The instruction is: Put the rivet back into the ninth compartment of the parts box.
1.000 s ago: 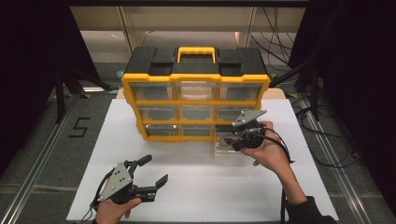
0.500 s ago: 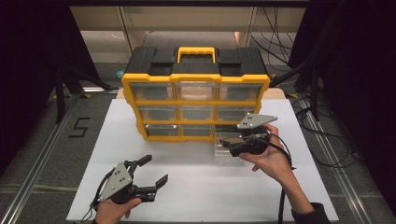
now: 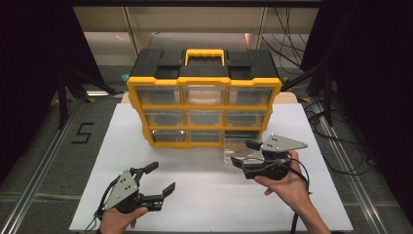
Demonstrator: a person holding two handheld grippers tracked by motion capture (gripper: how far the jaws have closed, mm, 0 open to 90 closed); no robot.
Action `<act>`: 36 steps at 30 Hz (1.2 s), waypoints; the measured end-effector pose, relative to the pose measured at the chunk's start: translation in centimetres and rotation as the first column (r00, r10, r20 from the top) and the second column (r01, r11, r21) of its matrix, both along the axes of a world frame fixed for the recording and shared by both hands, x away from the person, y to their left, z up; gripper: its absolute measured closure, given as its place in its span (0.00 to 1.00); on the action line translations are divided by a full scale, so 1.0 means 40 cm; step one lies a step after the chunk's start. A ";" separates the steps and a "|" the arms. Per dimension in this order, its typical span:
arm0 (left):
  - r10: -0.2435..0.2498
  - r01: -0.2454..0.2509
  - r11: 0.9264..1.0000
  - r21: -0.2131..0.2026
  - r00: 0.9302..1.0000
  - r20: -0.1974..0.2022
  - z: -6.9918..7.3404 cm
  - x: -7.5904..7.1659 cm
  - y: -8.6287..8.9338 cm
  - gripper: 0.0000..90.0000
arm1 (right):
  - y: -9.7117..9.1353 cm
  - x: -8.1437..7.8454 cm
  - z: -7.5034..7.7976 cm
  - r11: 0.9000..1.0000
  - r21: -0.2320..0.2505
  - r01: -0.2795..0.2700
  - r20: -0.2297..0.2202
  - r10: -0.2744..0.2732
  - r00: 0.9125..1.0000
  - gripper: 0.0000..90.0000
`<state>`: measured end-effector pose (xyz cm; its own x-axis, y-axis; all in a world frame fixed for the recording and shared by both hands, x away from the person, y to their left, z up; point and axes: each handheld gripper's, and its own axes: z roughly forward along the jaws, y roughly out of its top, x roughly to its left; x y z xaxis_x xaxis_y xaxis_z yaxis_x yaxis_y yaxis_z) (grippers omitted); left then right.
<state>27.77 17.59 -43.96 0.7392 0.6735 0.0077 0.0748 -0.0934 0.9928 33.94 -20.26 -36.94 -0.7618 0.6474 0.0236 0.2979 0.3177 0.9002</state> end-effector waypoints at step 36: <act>0.001 -0.001 1.000 0.000 1.000 0.002 0.000 -0.001 0.001 0.19 | -0.017 -0.079 -0.065 0.990 0.138 -0.005 0.035 0.000 0.999 0.22</act>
<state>27.75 17.62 -43.95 0.7385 0.6741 0.0096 0.0727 -0.0938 0.9929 30.76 -20.96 -39.55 -0.7653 0.6379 0.0860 0.2647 0.1902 0.9454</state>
